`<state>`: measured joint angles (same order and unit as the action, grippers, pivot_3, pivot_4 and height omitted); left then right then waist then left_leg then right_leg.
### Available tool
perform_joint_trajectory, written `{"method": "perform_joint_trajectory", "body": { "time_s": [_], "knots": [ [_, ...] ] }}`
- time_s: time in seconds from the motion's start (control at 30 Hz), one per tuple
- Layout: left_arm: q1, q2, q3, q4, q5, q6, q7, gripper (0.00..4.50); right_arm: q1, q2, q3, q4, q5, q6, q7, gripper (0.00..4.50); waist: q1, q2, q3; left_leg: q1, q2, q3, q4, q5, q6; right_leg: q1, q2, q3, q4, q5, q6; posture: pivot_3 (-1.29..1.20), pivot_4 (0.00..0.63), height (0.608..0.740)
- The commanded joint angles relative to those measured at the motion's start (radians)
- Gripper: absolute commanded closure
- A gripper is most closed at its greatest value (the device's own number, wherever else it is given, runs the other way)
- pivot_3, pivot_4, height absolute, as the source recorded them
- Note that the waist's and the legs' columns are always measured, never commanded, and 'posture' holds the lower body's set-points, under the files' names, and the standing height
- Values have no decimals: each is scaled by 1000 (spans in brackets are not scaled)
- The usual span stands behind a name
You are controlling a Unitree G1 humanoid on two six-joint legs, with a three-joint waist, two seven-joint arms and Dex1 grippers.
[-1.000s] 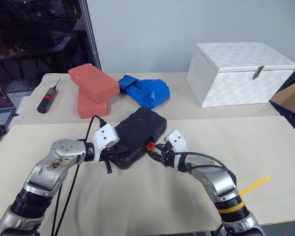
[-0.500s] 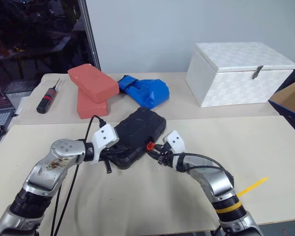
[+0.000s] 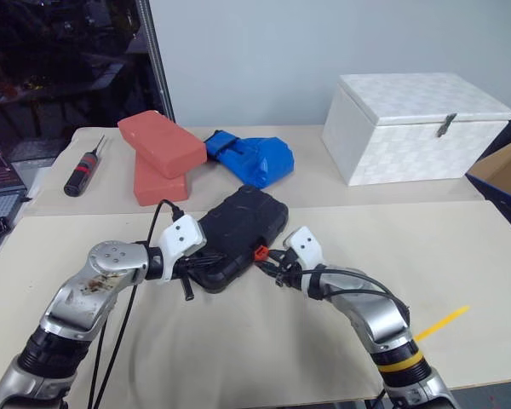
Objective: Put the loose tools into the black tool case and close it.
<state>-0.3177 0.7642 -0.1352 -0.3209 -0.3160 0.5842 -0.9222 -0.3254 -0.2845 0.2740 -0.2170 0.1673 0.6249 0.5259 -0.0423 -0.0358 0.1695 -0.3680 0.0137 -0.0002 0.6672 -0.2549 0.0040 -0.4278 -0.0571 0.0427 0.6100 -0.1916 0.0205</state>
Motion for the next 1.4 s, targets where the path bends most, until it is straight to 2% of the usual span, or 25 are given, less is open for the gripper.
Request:
{"method": "perform_joint_trajectory", "body": {
  "time_s": [0.03, 0.7, 1.33, 1.4],
  "knots": [
    [43, 6, -79, 55, 41, 43, -10, 4500, -15, 12, -17, -100, 7, -5, -17, 3268, 0, 0, 0, 0, 0, 0, 0, 0, 0, 0, 0, 0, 0, 0, 0, 0, 150, 740],
    [57, -4, -88, 68, 50, 28, -3, 4500, -43, 5, -26, -137, 22, 46, -15, 3268, 1, 0, 0, 0, 0, 0, 0, 0, 0, 0, 0, 0, 0, 0, 0, 0, 150, 740],
    [71, -9, -89, 63, 53, 26, 4, 4500, -106, 54, -19, -59, 46, 60, 5, 3268, -3, 0, 0, 1, 1, 0, 0, 0, 0, 0, 1, 0, 1, 0, 0, 0, 150, 740],
    [73, -10, -90, 61, 53, 27, 6, 4500, -113, 54, -8, -31, 44, 49, 24, 2303, -5, 0, 0, 1, 1, 0, 0, 0, 0, 0, 1, 0, 1, 0, 0, 0, 150, 740]
  ]
}}
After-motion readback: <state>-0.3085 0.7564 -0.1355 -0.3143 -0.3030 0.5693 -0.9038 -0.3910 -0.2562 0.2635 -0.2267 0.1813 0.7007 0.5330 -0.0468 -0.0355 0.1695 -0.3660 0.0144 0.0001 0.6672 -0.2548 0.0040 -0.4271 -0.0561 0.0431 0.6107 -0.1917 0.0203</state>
